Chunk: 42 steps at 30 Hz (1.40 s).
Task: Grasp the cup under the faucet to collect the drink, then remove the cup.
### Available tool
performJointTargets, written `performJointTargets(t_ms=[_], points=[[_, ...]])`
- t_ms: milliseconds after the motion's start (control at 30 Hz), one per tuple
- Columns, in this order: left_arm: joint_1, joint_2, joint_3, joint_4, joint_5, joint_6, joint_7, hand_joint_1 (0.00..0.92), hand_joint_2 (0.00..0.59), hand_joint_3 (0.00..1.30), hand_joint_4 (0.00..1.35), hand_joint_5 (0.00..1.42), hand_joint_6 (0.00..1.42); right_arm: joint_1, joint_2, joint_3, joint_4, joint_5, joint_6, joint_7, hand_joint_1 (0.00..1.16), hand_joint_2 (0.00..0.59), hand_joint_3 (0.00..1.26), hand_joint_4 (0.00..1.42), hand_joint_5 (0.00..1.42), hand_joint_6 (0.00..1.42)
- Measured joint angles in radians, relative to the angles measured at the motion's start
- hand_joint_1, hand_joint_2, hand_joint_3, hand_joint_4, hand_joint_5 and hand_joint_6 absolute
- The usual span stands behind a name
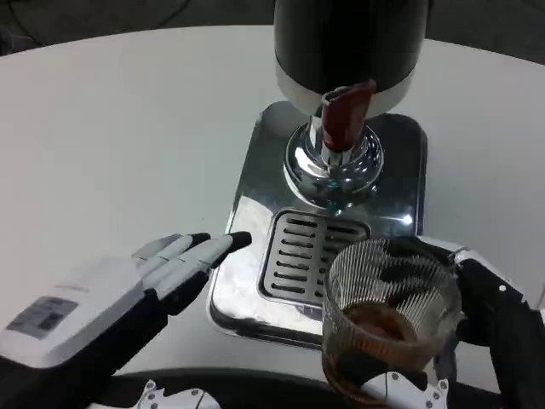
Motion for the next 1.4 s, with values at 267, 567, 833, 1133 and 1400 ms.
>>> performJointTargets(t_ms=[267, 567, 833, 1133, 1400], points=[[0.033, 0.0, 0.024, -0.014, 0.013, -0.016, 0.0, 0.0, 0.101, 0.0, 0.0, 0.0, 0.0, 0.004, -0.016, 0.006, -0.03, 0.001, -0.001, 0.031, 0.88, 0.163, 0.94, 1.1, 1.32, 1.34], [0.063, 0.0, 0.038, -0.032, 0.014, -0.024, 0.0, 0.0, 0.1, 0.0, 0.0, 0.0, 0.0, 0.001, -0.018, 0.012, -0.033, 0.001, -0.001, 0.053, 0.88, 0.163, 0.95, 1.11, 1.32, 1.34], [0.067, 0.0, 0.04, -0.032, 0.014, -0.024, 0.0, 0.0, 0.1, 0.0, 0.0, 0.0, 0.0, -0.006, -0.019, 0.014, -0.033, 0.001, -0.001, 0.056, 0.88, 0.163, 0.95, 1.11, 1.32, 1.34], [0.049, 0.0, 0.035, -0.032, 0.014, -0.024, 0.0, 0.0, 0.1, 0.0, 0.0, 0.0, 0.0, -0.022, -0.019, 0.014, -0.033, 0.001, 0.0, 0.056, 0.88, 0.163, 0.95, 1.11, 1.32, 1.34], [0.046, 0.0, 0.033, -0.032, 0.014, -0.013, 0.0, 0.0, 0.091, 0.0, 0.0, 0.0, 0.0, -0.029, -0.019, 0.01, -0.032, 0.004, 0.0, 0.058, 0.88, 0.163, 0.95, 1.11, 1.32, 1.34]])
